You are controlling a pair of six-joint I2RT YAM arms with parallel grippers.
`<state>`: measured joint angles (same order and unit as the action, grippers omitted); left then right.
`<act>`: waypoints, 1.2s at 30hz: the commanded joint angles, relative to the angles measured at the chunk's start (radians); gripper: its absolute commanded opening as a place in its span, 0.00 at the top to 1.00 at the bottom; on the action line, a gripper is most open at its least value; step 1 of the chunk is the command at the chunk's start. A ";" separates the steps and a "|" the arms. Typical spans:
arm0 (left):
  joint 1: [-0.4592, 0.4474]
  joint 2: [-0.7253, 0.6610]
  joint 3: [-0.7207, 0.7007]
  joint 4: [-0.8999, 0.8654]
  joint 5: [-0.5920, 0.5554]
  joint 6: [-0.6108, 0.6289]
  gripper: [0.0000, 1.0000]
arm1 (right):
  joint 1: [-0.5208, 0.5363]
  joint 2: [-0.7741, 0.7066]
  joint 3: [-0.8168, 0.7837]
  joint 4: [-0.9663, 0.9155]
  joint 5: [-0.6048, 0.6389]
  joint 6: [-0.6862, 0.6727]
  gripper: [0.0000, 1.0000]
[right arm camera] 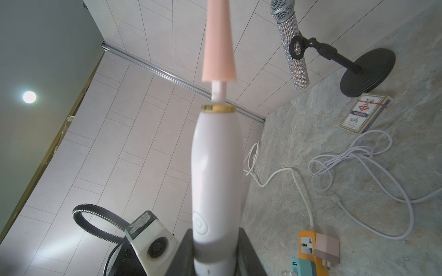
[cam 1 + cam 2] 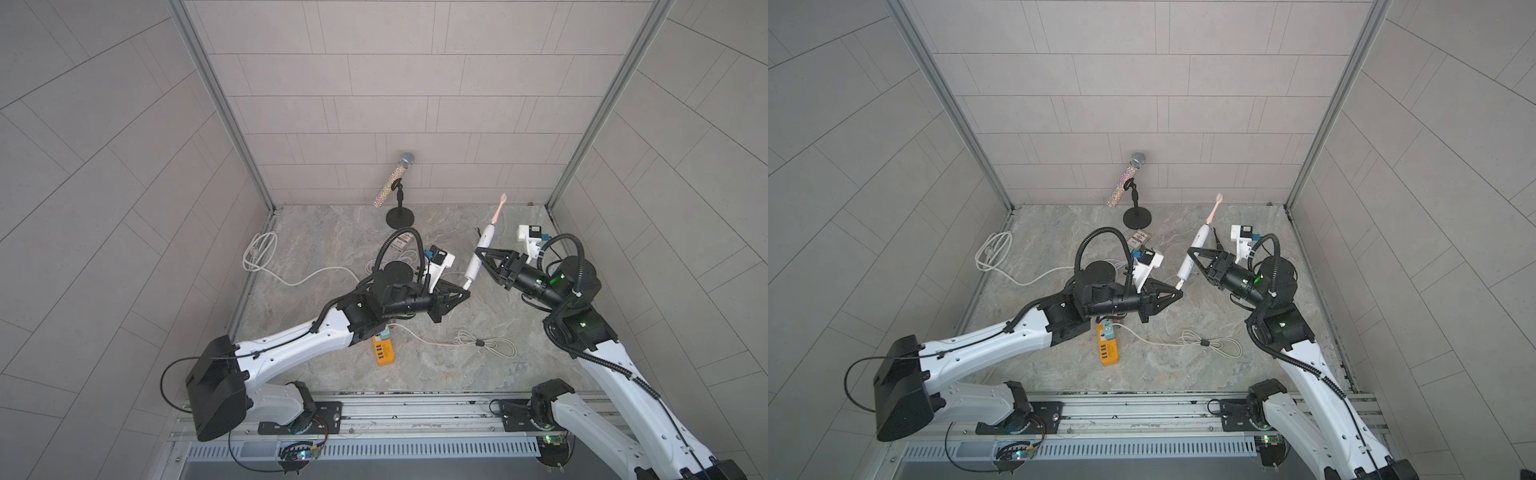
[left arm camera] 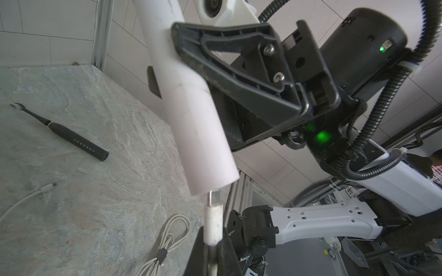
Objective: Charge the electric toothbrush
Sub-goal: Insert the charging cable into the electric toothbrush.
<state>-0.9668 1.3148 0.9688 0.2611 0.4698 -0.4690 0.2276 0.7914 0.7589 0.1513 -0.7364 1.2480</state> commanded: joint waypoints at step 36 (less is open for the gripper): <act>0.004 -0.008 0.041 0.019 -0.042 0.071 1.00 | 0.036 -0.026 0.003 -0.033 0.054 -0.050 0.98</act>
<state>-0.9665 1.3079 0.9787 0.2321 0.4385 -0.4210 0.2497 0.7876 0.7609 0.1032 -0.7025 1.2076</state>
